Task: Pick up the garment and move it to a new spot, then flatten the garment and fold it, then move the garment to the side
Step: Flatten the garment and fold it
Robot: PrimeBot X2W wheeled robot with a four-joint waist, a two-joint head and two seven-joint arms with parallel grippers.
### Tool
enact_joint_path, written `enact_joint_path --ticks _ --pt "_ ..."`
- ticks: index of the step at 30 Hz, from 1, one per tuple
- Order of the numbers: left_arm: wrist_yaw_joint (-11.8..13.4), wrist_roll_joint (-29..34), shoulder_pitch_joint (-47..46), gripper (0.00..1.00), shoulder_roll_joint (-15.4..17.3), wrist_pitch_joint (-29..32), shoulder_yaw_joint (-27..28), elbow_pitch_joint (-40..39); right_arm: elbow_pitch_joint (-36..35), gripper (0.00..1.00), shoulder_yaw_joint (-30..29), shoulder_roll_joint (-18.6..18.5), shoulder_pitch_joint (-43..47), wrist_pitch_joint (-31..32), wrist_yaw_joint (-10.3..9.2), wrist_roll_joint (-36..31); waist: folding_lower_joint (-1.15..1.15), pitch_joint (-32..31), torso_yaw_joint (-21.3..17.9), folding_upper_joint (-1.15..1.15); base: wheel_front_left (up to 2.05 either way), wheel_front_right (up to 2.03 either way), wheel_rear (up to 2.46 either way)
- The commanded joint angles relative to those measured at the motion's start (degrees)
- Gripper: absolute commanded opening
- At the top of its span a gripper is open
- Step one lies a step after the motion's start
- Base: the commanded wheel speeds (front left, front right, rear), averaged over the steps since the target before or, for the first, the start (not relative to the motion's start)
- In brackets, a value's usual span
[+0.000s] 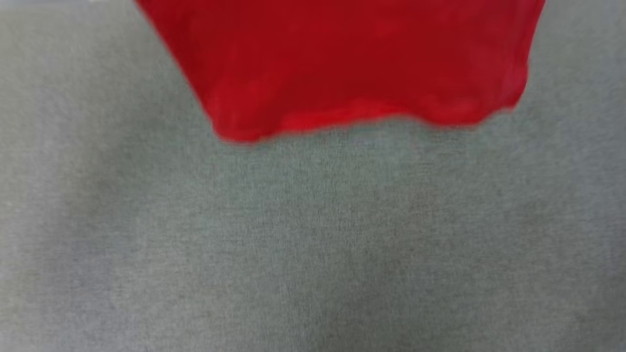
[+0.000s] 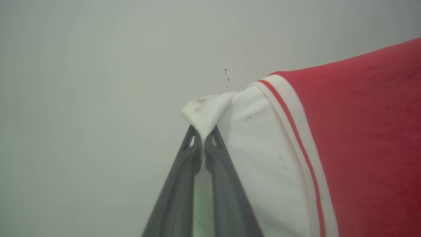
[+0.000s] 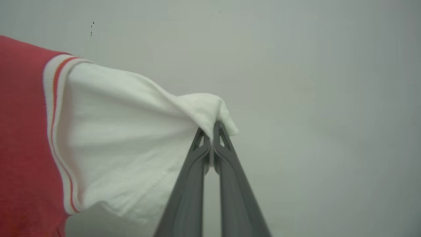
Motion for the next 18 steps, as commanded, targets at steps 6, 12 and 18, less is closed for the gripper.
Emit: enact_joint_path --ticks 6,12,18 --pt "-2.2 3.6 -19.2 0.0 -7.6 -4.7 -1.0 15.0 11.1 0.0 -0.3 2.4 -15.3 -4.5 -0.1 -6.0 -0.01 12.2 1.3 0.0 0.0 0.0 0.0" --pt "-4.0 5.6 -30.8 0.0 -12.5 -10.5 -1.7 27.2 21.6 0.0 -1.5 5.9 -25.5 -9.0 -0.11 -11.2 -0.01 16.9 2.2 0.0 0.0 0.0 0.0" --pt "-6.1 5.8 -31.4 0.0 -16.3 -14.6 -3.2 35.7 29.3 0.0 -1.1 8.4 -25.7 -13.8 -0.11 -12.8 -0.01 18.7 3.3 0.0 0.0 0.0 0.0"
